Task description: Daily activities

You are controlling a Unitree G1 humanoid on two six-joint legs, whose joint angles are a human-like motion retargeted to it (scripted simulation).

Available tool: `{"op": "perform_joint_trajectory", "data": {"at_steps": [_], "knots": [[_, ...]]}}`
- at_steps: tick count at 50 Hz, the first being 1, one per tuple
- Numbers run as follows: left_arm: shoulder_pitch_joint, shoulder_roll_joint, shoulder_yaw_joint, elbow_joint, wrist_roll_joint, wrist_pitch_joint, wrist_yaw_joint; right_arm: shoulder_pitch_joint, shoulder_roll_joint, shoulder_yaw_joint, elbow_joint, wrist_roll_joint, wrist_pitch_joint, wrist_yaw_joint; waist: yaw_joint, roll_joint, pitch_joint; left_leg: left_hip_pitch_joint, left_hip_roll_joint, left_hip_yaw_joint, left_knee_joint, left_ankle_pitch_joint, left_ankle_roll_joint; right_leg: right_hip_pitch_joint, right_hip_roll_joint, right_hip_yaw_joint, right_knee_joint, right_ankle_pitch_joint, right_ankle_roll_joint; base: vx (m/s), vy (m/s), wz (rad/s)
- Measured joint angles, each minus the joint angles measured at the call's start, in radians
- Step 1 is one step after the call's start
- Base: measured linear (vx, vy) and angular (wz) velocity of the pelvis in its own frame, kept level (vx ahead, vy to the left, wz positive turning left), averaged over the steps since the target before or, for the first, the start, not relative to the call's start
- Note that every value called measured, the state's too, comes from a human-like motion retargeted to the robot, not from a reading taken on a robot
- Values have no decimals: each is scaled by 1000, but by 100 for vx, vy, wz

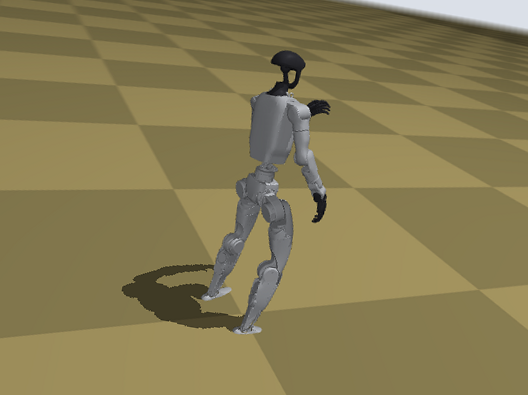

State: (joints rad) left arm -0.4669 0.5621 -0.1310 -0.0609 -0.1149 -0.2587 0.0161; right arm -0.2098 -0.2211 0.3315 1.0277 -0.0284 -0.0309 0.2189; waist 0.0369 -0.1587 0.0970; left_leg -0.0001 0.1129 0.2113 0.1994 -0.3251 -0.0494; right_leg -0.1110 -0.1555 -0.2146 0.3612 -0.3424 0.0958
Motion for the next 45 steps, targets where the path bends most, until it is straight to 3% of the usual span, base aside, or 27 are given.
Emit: {"op": "perform_joint_trajectory", "data": {"at_steps": [5, 12, 25, 34, 45], "knots": [[-203, 63, -82, -197, 24, -6, -11, 6, -6, -27, 20, 15, 12, -23, -3, 25, -4, -3, 9, -13, 32, -9, -6, 25, 6, -12, -12, -2, -1, 0, 0, 0], [-576, 168, -159, -384, 138, 11, 90, 31, -29, -77, 20, 12, 18, -84, -11, 75, -25, -15, 24, -32, 75, -21, -18, 52, 19, -21, -30, 0, -7, 0, 0, 0], [-1166, 301, -351, -411, 280, 48, 300, 67, -74, -182, -8, 9, 0, -202, -22, 153, -59, -51, 42, -48, 127, -49, -25, 60, 38, -19, -52, 8, -10, 0, 0, 0], [-1355, 340, -451, -374, 286, 38, 367, 81, -81, -233, -28, 15, -15, -257, -31, 172, -80, -66, 40, -45, 124, -49, -28, 50, 38, -16, -63, 14, -12, 0, 0, 0], [-1415, 358, -481, -362, 279, 15, 410, 83, -77, -267, -28, 26, -25, -304, -42, 180, -98, -73, 33, -38, 103, -37, -33, 37, 33, -13, -73, 19, -13, 0, 0, 0]]}}
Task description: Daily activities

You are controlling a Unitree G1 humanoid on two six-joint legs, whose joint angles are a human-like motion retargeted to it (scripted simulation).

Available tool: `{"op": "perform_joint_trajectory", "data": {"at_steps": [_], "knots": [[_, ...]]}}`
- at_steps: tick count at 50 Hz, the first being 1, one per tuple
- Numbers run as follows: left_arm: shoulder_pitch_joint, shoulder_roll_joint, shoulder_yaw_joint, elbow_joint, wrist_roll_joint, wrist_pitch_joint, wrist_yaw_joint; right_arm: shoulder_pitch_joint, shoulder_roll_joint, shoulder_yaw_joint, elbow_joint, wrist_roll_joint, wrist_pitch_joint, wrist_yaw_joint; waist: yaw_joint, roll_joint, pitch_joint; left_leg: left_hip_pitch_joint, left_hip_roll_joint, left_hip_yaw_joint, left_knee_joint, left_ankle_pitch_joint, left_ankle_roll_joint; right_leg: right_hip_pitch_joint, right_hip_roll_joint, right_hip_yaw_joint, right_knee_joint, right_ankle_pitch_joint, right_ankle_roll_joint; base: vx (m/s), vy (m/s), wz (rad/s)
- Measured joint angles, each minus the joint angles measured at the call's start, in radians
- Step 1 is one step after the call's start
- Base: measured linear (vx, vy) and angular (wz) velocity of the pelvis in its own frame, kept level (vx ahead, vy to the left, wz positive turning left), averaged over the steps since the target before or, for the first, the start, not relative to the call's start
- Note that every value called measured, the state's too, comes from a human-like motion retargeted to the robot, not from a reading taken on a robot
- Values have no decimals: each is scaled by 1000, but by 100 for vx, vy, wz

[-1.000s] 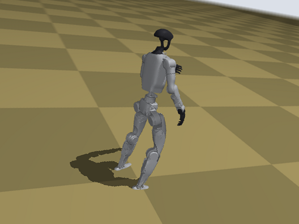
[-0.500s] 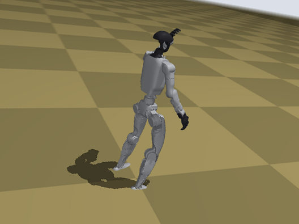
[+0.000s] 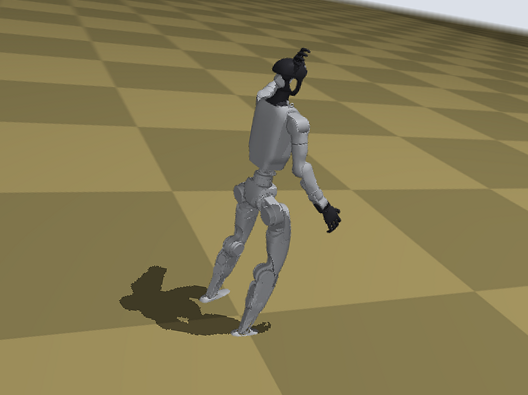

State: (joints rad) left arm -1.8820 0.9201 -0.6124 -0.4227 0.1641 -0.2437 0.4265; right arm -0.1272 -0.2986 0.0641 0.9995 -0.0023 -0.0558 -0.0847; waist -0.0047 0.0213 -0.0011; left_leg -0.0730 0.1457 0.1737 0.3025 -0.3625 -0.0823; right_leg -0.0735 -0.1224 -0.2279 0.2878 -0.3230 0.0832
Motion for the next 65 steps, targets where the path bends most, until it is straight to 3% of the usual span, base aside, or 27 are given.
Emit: {"op": "perform_joint_trajectory", "data": {"at_steps": [44, 55, 65], "knots": [[25, -9, 40, -8, -168, -101, 6, -2, 1, 18, 13, 80, -28, -29, -4, 14, -10, -6, 3, 12, -36, 25, 0, 12, 13, -11, -84, 42, 5, 0, 0, 0], [315, -71, 125, 67, -379, -155, -62, -4, 2, 25, 39, 156, -25, -30, 16, -6, 23, 5, 0, 16, -34, 16, 9, 28, 9, -20, -94, 43, 13, 0, 0, 0], [884, -151, 272, 226, -696, -144, -273, -9, 0, 52, 89, 231, -23, -10, 55, -25, 54, 41, -22, 35, -71, 25, 22, 45, -12, -33, -108, 46, 29, 0, 0, 0]]}}
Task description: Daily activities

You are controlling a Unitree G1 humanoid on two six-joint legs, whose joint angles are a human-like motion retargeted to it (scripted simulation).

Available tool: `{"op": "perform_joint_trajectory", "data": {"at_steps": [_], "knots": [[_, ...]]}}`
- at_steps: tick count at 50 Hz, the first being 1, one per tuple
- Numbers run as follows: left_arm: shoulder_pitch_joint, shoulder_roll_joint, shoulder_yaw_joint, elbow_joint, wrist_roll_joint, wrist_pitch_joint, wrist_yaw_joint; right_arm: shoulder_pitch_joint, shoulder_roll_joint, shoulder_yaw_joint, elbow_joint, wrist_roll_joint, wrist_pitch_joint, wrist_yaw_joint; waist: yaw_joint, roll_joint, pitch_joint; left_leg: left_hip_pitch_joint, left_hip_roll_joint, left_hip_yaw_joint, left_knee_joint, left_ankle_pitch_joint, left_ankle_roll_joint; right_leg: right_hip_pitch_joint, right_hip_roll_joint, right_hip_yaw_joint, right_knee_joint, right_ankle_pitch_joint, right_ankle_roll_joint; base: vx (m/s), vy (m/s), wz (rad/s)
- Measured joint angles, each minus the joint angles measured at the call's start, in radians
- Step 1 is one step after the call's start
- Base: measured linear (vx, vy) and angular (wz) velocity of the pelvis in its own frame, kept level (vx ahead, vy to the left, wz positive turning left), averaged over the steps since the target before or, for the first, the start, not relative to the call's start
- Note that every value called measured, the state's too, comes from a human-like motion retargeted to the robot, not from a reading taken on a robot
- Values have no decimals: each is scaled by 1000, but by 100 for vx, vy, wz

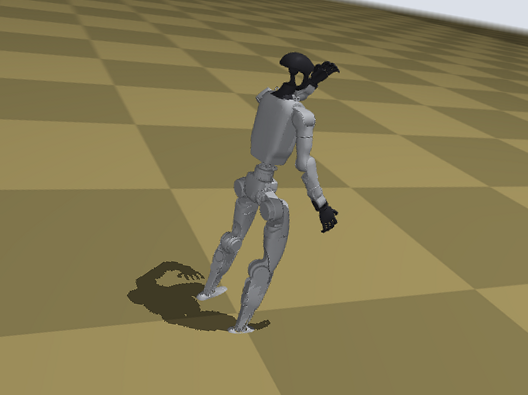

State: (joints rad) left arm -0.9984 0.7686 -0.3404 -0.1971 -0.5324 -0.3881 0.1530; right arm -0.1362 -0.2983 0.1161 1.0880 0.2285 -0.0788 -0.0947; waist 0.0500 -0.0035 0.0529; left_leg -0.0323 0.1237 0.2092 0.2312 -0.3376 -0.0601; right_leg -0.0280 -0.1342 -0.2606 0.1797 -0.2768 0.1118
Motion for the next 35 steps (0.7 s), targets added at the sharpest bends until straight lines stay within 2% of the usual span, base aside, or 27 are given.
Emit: {"op": "perform_joint_trajectory", "data": {"at_steps": [6, 16, 25, 35], "knots": [[384, -92, 52, 241, -68, 77, -123, -25, 0, 54, 39, -23, -3, 21, 10, -3, 13, 39, -17, 21, -41, 10, 15, 15, -12, 1, -14, 3, 13, 1, 1, -6], [798, -293, 48, 683, 102, 183, -189, -63, 0, 140, 72, -152, -12, 58, 8, -13, 29, 93, -35, 59, -84, 19, 37, 37, -24, 14, -28, 11, 29, 1, 1, -9], [966, -421, 29, 939, 216, 220, -232, -65, 0, 183, 69, -215, -12, 102, 14, -31, 29, 116, -49, 84, -100, 21, 57, 46, -34, 23, -37, 20, 42, 0, 0, 0], [978, -462, 18, 1078, 273, 238, -271, -62, 8, 201, 80, -205, 6, 158, 20, -48, 24, 127, -60, 99, -103, 19, 73, 60, -41, 31, -60, 35, 48, 0, 0, 0]]}}
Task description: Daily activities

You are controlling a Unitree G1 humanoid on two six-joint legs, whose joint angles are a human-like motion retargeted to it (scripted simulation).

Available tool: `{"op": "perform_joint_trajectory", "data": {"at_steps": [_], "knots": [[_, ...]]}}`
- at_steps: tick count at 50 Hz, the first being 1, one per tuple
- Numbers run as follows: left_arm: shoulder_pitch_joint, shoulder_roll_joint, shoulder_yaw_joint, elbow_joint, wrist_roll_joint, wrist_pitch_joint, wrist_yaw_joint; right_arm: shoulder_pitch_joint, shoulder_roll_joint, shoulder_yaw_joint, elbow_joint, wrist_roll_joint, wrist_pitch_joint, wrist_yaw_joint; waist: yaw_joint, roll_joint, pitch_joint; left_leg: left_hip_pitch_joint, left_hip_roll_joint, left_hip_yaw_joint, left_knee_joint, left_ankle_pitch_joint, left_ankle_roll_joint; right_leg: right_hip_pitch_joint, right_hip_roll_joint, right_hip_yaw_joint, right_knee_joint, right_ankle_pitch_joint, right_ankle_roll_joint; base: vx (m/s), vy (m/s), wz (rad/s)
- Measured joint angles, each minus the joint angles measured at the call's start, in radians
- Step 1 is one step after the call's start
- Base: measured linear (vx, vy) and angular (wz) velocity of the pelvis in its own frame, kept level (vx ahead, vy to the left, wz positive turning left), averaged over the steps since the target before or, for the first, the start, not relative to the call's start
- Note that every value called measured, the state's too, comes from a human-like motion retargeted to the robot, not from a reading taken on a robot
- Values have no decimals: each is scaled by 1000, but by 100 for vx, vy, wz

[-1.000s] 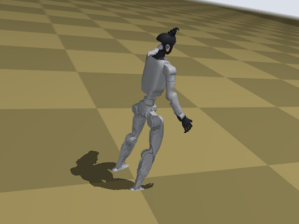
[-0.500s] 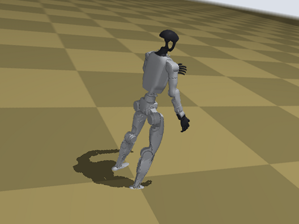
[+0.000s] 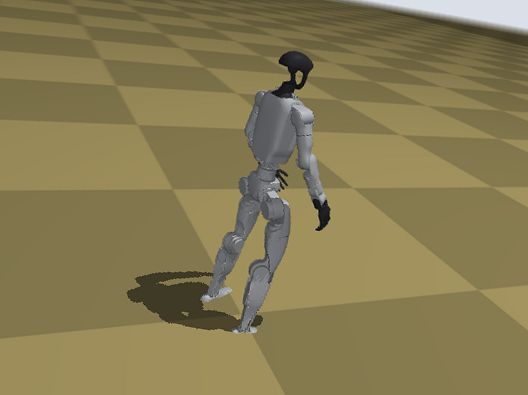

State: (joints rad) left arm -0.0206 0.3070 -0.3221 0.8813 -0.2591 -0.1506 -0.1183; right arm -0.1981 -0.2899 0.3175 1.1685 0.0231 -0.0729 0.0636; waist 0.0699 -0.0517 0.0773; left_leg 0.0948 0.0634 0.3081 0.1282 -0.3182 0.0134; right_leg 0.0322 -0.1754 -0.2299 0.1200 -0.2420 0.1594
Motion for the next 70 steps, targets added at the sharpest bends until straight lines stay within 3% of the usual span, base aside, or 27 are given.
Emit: {"op": "perform_joint_trajectory", "data": {"at_steps": [15, 22, 26, 32, 36, 40, 45, 53, 70], "knots": [[-94, 13, -68, 106, 82, 27, -75, -63, 54, 55, -11, 7, 35, 106, 11, -20, 21, -16, -2, 38, 76, -41, 26, -8, -12, 38, 8, 7, 6, 0, 0, -1], [-158, 43, -111, 107, 117, 28, -102, -227, 27, 83, -192, 0, 19, 100, 12, -48, 38, -45, -5, 74, 115, -68, 47, -61, -23, 78, 48, 7, 23, -4, 6, -26], [-176, 67, -121, 101, 123, 23, -108, -347, -11, 45, -499, 7, -27, 40, 4, -71, 44, -57, -14, 97, 124, -75, 65, -111, -33, 105, 97, 7, 43, -10, 8, -38], [-130, 113, -93, 71, 115, 13, -103, -515, -87, -142, -1264, -64, -128, -156, -39, -116, 59, -53, -43, 124, 120, -73, 95, -215, -58, 167, 257, -11, 66, -14, 9, -38], [-84, 154, -73, 33, 127, 4, -62, -597, -102, -252, -1641, -140, -134, -274, -88, -158, 76, -38, -77, 151, 89, -65, 99, -316, -83, 207, 433, -44, 70, -14, 9, -29], [-48, 196, -71, -29, 151, -12, -17, -642, -93, -302, -1829, -188, -113, -346, -139, -201, 90, -21, -121, 186, 43, -52, 96, -417, -124, 208, 603, -72, 60, -11, 7, -27], [-21, 246, -89, -115, 205, -23, 7, -639, -87, -306, -1892, -203, -103, -362, -184, -236, 93, -11, -168, 217, -25, -23, 93, -497, -163, 202, 692, -83, 59, -7, 4, -18], [-24, 326, -101, -251, 306, -33, 3, -627, -119, -257, -1928, -156, -108, -252, -193, -247, 49, 11, -204, 255, -168, 46, 76, -528, -169, 167, 639, -86, 62, -1, -1, -17], [-7, 387, 4, -583, 431, -52, 73, -646, -221, -176, -1948, -223, -67, -76, -104, -275, -10, -9, -160, 277, -153, 72, 76, -468, -101, 170, 465, -109, 51, 3, -8, -24]]}}
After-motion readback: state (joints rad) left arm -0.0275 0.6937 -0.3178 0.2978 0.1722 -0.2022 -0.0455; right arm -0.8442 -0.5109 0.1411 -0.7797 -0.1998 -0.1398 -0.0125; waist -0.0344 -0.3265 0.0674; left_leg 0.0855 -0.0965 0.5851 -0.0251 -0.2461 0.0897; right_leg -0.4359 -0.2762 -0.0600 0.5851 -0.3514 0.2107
